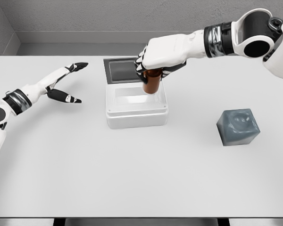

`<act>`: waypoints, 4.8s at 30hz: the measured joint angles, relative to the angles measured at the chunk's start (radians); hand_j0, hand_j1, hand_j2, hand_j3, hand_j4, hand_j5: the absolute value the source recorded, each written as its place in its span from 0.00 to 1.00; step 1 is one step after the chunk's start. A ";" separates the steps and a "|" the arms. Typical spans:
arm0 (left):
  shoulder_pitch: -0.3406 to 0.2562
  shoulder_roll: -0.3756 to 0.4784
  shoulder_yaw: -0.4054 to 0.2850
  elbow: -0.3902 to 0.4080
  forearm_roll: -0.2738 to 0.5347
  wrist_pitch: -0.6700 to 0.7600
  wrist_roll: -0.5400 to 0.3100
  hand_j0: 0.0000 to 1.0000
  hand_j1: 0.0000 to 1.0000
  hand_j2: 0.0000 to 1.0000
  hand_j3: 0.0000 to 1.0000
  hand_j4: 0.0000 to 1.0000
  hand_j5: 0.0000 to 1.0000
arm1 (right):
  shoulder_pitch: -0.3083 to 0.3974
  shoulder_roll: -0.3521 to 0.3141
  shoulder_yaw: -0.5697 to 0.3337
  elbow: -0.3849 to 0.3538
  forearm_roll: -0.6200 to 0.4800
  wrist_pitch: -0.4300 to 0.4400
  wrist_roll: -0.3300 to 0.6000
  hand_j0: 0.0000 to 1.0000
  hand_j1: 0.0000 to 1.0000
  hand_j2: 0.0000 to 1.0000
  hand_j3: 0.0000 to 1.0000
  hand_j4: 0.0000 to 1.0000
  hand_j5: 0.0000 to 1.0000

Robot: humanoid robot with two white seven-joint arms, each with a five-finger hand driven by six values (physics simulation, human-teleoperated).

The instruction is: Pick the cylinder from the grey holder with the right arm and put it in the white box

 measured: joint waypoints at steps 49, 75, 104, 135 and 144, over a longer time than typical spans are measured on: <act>0.002 0.008 -0.006 0.001 0.002 -0.001 0.001 1.00 1.00 1.00 1.00 1.00 1.00 | 0.028 -0.156 -0.069 -0.103 0.031 0.000 -0.018 1.00 1.00 1.00 1.00 1.00 1.00; -0.267 -0.105 -0.052 0.326 0.004 -0.012 -0.092 1.00 1.00 1.00 1.00 1.00 1.00 | 0.129 -0.509 -0.077 -0.218 -0.098 0.000 -0.067 1.00 1.00 1.00 1.00 1.00 1.00; -0.218 -0.025 -0.224 0.100 0.042 -0.009 -0.093 1.00 1.00 1.00 1.00 1.00 1.00 | 0.135 -0.562 -0.068 -0.223 -0.136 0.000 -0.066 1.00 1.00 1.00 1.00 1.00 1.00; -0.130 0.092 -0.218 -0.166 0.097 -0.004 -0.093 1.00 1.00 1.00 1.00 1.00 1.00 | 0.143 -0.539 -0.062 -0.222 -0.136 0.000 -0.060 1.00 1.00 1.00 1.00 1.00 1.00; -0.112 0.103 -0.213 -0.213 0.103 -0.005 -0.093 1.00 1.00 1.00 1.00 1.00 1.00 | 0.143 -0.538 -0.064 -0.221 -0.136 0.000 -0.060 1.00 1.00 1.00 1.00 1.00 1.00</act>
